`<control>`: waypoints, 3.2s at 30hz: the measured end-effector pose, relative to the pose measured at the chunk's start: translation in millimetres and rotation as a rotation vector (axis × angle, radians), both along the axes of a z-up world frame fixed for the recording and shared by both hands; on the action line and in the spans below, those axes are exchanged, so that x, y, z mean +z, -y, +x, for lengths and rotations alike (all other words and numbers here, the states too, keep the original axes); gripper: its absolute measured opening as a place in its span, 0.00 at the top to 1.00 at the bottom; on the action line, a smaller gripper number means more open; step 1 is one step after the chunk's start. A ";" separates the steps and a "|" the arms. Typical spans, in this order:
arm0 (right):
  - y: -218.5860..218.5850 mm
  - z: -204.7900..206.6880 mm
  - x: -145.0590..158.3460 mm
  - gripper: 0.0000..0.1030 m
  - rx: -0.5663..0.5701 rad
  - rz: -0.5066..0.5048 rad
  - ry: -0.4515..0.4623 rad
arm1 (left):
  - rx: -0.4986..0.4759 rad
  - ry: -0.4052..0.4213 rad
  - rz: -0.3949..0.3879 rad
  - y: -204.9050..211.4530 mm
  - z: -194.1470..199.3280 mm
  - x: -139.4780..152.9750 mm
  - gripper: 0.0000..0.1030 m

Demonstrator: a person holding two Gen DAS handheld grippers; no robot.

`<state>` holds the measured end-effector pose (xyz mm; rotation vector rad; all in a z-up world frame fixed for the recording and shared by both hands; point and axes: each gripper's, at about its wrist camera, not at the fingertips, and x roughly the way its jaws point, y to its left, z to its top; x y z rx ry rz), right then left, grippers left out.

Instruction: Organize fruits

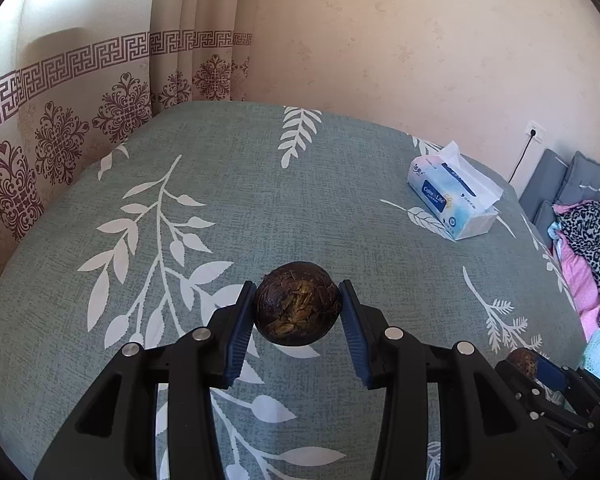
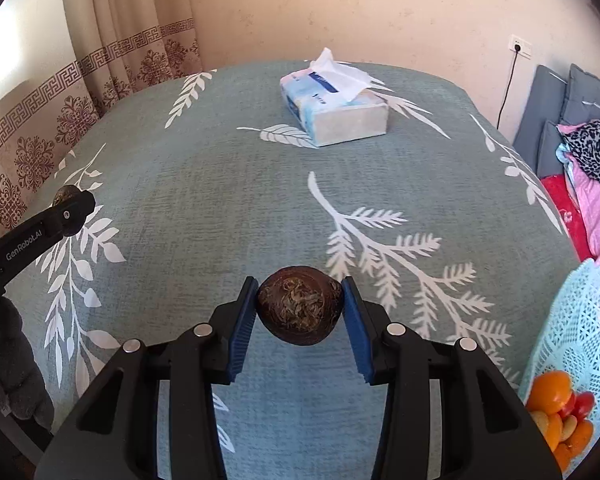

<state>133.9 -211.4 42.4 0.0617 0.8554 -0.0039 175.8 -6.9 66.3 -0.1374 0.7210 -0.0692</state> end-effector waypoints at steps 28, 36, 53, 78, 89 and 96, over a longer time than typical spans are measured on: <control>177.3 -89.3 20.8 0.58 -0.442 0.125 0.022 | -0.154 0.029 0.051 51.9 -26.4 0.2 0.59; 200.1 -93.9 4.6 0.57 -0.499 0.189 -0.023 | -0.173 0.040 0.063 58.9 -31.7 0.9 0.59; 217.3 -140.8 27.9 0.56 -0.507 0.153 0.080 | -0.275 0.054 0.089 90.2 -52.3 4.1 0.59; 254.7 -205.5 26.7 0.47 -0.537 0.143 0.273 | -0.697 -0.044 0.034 251.3 -141.7 0.1 0.59; 249.0 -215.5 29.4 0.43 -0.521 0.109 0.318 | -0.756 -0.041 0.031 278.7 -158.9 -4.6 0.50; 251.0 -222.7 33.1 0.23 -0.536 0.109 0.349 | -0.698 0.030 0.056 268.6 -159.5 2.7 0.27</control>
